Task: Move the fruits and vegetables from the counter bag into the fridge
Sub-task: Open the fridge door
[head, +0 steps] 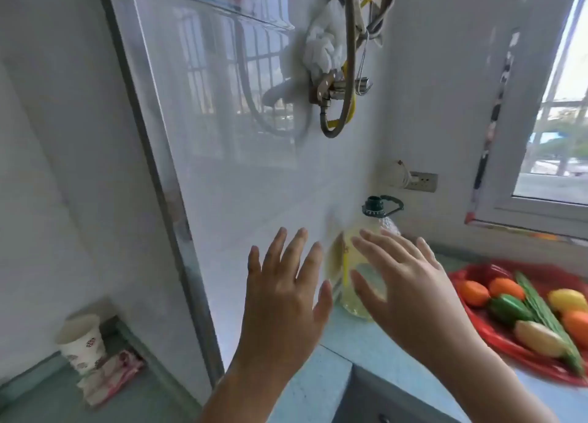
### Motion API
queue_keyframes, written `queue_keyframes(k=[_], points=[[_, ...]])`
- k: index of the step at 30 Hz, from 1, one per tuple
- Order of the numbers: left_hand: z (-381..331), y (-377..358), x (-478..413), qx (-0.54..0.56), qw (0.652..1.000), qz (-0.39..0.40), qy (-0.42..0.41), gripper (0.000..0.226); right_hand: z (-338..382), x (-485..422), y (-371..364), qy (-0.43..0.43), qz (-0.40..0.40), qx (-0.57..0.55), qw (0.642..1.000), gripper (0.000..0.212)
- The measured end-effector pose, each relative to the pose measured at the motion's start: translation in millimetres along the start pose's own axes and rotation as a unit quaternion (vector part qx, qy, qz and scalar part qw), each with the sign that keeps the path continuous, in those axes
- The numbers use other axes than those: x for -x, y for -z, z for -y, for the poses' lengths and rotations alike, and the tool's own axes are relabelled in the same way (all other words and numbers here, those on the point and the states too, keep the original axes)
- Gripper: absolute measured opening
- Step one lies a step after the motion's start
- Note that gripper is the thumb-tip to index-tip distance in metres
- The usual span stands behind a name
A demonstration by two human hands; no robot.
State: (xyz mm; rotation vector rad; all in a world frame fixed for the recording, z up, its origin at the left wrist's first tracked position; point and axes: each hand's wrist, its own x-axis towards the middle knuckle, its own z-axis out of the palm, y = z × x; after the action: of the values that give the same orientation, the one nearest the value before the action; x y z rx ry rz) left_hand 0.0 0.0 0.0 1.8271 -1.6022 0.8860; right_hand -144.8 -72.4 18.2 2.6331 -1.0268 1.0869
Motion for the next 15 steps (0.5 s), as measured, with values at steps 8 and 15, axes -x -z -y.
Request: queue_keyframes(k=[8,15], points=[[-74.9,-45.0,6.1,0.140,0.986,-0.007,-0.093,0.043,-44.0,60.9,27.4,-0.090,-0.047,0.093,0.991,0.044],[-167.9,-59.5,5.9,0.243,0.959,0.035,-0.145,0.044,-95.9,120.6,72.3,-0.176,-0.045,0.164,0.970,0.045]])
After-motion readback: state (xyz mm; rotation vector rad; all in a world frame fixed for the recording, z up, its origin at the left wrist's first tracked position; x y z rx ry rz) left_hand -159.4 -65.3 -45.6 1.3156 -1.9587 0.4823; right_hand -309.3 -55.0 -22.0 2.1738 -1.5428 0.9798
